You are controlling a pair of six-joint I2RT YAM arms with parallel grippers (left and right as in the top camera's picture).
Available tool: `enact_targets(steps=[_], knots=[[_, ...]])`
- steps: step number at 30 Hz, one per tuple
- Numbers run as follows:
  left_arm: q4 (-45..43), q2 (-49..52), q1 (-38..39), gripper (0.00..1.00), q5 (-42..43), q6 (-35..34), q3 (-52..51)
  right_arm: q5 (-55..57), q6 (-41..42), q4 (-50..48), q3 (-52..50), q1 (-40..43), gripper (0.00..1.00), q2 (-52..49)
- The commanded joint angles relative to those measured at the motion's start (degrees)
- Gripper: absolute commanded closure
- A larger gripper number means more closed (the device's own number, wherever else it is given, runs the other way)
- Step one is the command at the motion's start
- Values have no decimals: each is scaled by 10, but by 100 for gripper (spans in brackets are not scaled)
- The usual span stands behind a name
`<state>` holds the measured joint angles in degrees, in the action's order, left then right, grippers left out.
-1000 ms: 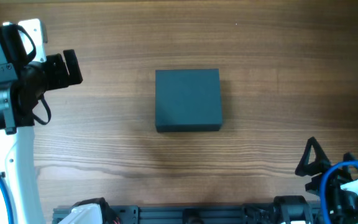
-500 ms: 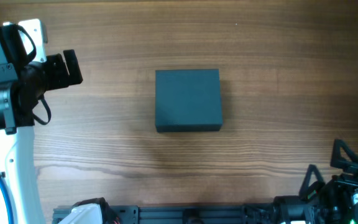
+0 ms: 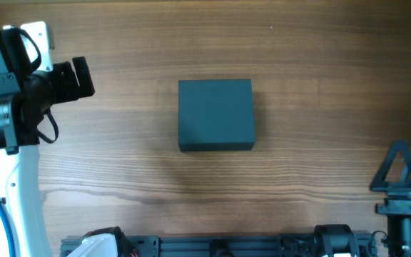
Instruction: Pack container
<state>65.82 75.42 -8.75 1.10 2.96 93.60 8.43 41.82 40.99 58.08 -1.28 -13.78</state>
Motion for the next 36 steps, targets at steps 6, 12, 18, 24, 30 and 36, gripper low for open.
enact_targets(steps=[6,12,18,24,30,36], knots=[[-2,-3,-3,0,-3,11,2,37,-329,-7,26,2,0,6],[-2,-3,-3,0,-3,11,2,36,-322,91,26,2,0,6],[-2,-3,-3,0,-3,11,2,36,-322,176,26,2,0,6],[-2,-3,-3,0,-3,11,2,36,-322,285,26,2,0,6],[-2,-3,-3,0,-3,11,2,19,-141,288,26,2,0,6],[-2,-4,-3,0,-3,11,2,19,83,293,26,2,0,6]])
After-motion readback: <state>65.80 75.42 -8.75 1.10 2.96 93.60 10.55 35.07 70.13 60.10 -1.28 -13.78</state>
